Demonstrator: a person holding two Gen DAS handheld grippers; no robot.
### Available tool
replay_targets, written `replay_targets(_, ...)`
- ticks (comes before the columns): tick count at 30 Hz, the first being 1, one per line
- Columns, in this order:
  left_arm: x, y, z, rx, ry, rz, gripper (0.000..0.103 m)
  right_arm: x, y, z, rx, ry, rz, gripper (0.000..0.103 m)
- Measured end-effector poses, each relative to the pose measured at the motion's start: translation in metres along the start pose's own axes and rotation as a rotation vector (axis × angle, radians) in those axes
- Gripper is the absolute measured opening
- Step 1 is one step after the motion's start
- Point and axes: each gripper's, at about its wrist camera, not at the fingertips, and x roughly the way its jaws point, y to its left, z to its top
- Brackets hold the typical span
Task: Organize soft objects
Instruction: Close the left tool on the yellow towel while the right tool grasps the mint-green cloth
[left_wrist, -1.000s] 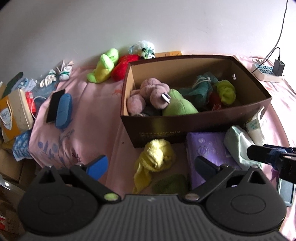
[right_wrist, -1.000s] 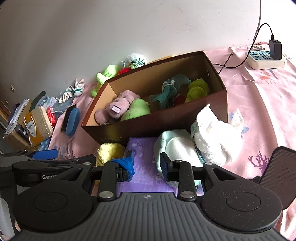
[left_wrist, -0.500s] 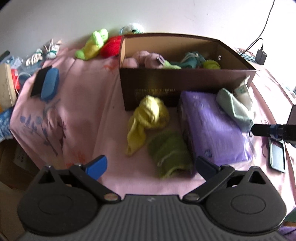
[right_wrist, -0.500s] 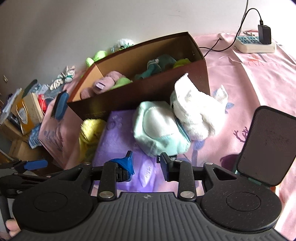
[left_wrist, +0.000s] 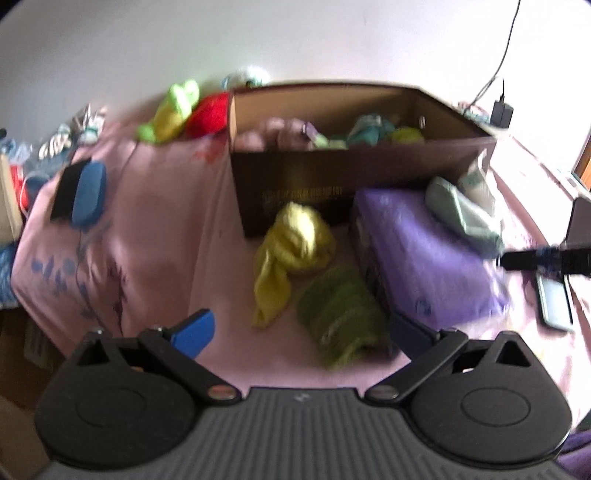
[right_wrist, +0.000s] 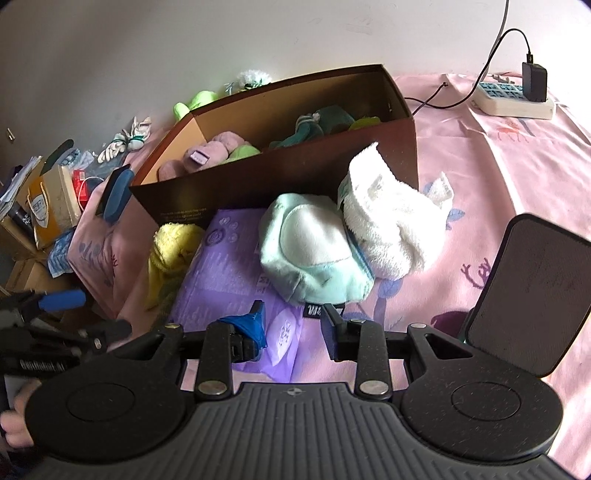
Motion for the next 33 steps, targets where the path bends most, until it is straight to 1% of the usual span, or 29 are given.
replay_targets(4,0.007,0.012,0.028,-0.045,-0.071,0.029,0.098,0.001,0.000,0.005,0.001,-0.010,0.001,0.015)
replay_targets(6,0.016,0.018,0.040,-0.068,-0.079,0.007,0.097,0.002,0.001,0.006,-0.004,-0.011,-0.003,0.016)
replay_targets(7,0.021,0.020,0.044,-0.070,-0.073,-0.010,0.097,0.003,0.001,0.007,-0.003,-0.012,-0.006,0.016)
replay_targets(9,0.031,0.020,0.048,-0.064,-0.065,-0.004,0.097,0.003,0.000,0.009,-0.004,-0.018,-0.008,0.016)
replay_targets(14,0.052,0.028,0.053,-0.099,-0.036,-0.013,0.097,0.006,0.000,0.014,-0.014,-0.040,-0.004,0.016)
replay_targets(17,0.063,0.029,0.055,-0.106,-0.019,-0.017,0.097,0.015,0.001,0.019,-0.025,-0.033,-0.003,0.017)
replay_targets(21,0.080,0.030,0.058,-0.109,0.008,-0.023,0.098,0.027,-0.003,0.025,0.001,-0.024,-0.007,0.018)
replay_targets(23,0.088,0.030,0.059,-0.110,0.020,-0.019,0.098,0.030,-0.002,0.028,-0.005,-0.031,-0.010,0.018)
replay_targets(24,0.092,0.030,0.059,-0.113,0.027,-0.019,0.096,0.031,0.000,0.029,-0.020,-0.040,-0.010,0.018)
replay_targets(25,0.095,0.031,0.059,-0.118,0.034,-0.023,0.091,0.031,0.003,0.030,-0.043,-0.046,-0.007,0.019)
replay_targets(26,0.098,0.032,0.059,-0.123,0.042,-0.026,0.089,0.032,0.007,0.030,-0.069,-0.051,0.000,0.019)
replay_targets(28,0.104,0.034,0.059,-0.127,0.061,-0.027,0.077,0.035,0.014,0.031,-0.115,-0.053,0.016,0.020)
replay_targets(31,0.112,0.037,0.057,-0.146,0.090,-0.055,0.075,0.045,0.022,0.032,-0.165,-0.037,0.004,0.020)
replay_targets(32,0.113,0.037,0.057,-0.149,0.094,-0.065,0.075,0.047,0.022,0.033,-0.161,-0.039,-0.004,0.021)
replay_targets(33,0.113,0.036,0.057,-0.147,0.096,-0.072,0.072,0.049,0.021,0.034,-0.151,-0.042,-0.008,0.021)
